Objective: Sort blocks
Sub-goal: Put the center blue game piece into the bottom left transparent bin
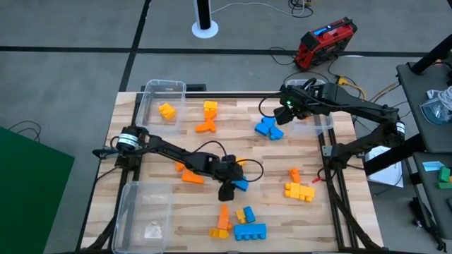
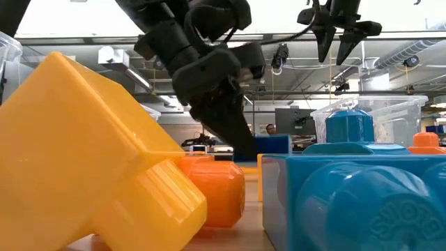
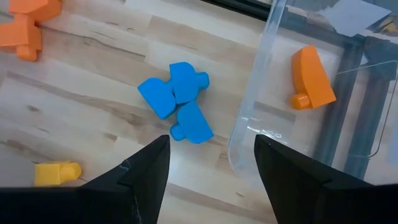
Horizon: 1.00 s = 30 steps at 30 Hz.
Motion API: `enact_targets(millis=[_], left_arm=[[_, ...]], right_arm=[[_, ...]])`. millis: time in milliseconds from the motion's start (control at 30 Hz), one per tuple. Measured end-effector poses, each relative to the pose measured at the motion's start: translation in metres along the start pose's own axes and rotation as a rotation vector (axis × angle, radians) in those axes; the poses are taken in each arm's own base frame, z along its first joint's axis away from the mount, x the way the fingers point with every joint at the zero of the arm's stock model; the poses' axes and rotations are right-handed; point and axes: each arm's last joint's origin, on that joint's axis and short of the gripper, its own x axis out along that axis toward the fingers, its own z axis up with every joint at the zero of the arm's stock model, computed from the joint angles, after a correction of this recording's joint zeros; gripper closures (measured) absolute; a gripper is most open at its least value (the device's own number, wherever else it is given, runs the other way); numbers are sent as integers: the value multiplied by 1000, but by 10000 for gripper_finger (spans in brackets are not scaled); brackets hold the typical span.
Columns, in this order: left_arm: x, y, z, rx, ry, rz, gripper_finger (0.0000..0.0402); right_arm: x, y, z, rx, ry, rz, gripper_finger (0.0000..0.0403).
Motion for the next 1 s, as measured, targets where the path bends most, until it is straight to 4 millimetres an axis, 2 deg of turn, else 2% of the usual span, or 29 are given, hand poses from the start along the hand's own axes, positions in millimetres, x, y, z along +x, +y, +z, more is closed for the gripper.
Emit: enact_targets(millis=[233, 400, 500, 600, 700, 800, 900, 1000], left_arm=[[-23, -1, 11, 3, -22, 2, 253], [-60, -3, 18, 5, -10, 4, 253], [-95, -6, 22, -5, -26, -3, 253], [-139, -12, 25, -54, -19, -15, 253], [-187, -25, 27, -131, 22, -32, 253], [-226, -43, 25, -179, 75, -34, 253], [-255, -58, 18, -241, 165, -16, 253], [-283, -71, 5, -374, 335, 25, 253]], right_arm=[[0, 0, 0, 0, -10, -9, 179], [0, 0, 0, -2, -11, -9, 179], [0, 0, 1, 1, -16, -3, 179], [0, 1, 1, 2, -19, 0, 179], [0, 2, 2, 8, -32, 15, 179], [0, 3, 3, 8, -40, 24, 179], [0, 5, 5, 3, -54, 40, 179], [0, 6, 6, 4, -65, 52, 179]])
